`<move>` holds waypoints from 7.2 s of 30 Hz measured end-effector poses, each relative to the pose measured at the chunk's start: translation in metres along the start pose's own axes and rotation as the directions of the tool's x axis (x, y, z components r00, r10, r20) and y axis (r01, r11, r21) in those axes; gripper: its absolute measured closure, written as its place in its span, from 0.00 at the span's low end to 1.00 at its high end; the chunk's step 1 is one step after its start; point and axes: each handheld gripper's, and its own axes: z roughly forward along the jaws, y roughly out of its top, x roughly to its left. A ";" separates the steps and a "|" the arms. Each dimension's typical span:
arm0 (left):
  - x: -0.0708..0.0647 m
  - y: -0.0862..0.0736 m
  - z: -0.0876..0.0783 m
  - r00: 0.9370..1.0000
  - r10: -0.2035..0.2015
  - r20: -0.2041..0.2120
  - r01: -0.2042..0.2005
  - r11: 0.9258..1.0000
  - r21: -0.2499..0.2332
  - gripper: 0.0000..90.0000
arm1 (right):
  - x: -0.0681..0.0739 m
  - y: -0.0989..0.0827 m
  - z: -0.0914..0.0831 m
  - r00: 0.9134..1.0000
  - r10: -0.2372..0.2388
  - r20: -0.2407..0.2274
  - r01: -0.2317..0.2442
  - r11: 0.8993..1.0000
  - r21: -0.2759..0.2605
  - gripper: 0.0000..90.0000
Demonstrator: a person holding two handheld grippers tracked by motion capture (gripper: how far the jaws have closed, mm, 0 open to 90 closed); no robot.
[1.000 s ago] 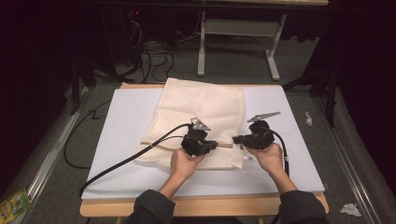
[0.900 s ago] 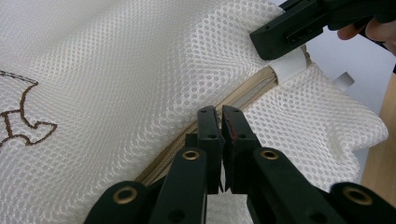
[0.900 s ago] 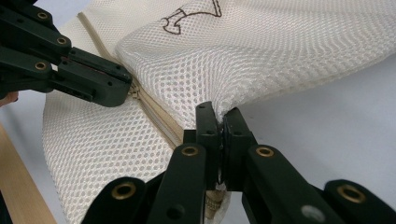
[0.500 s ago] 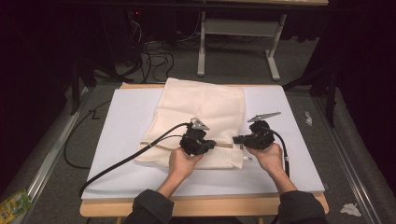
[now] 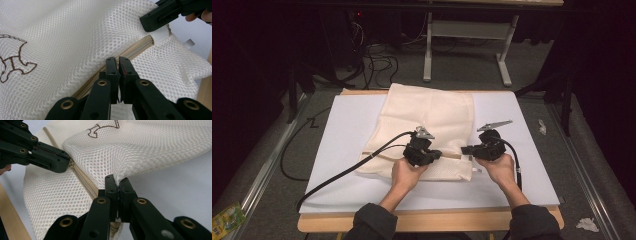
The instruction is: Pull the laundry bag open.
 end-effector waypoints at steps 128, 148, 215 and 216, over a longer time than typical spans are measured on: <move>0.044 -0.025 -0.042 0.993 -0.065 -0.096 0.063 0.998 -0.027 0.97 | -0.011 -0.002 0.008 0.997 0.002 0.075 -0.003 1.000 0.013 0.99; 0.055 -0.035 -0.059 0.989 -0.114 -0.096 0.108 0.992 -0.063 0.97 | -0.013 -0.004 0.007 0.996 0.009 0.086 -0.010 1.000 0.012 0.99; 0.069 -0.059 -0.085 0.972 -0.151 -0.180 0.139 0.987 -0.080 0.97 | -0.031 0.001 0.006 0.984 0.033 0.178 -0.034 0.999 0.002 0.99; 0.071 -0.060 -0.087 0.972 -0.156 -0.178 0.143 0.986 -0.084 0.97 | -0.032 0.001 0.006 0.984 0.030 0.178 -0.030 1.000 0.002 0.99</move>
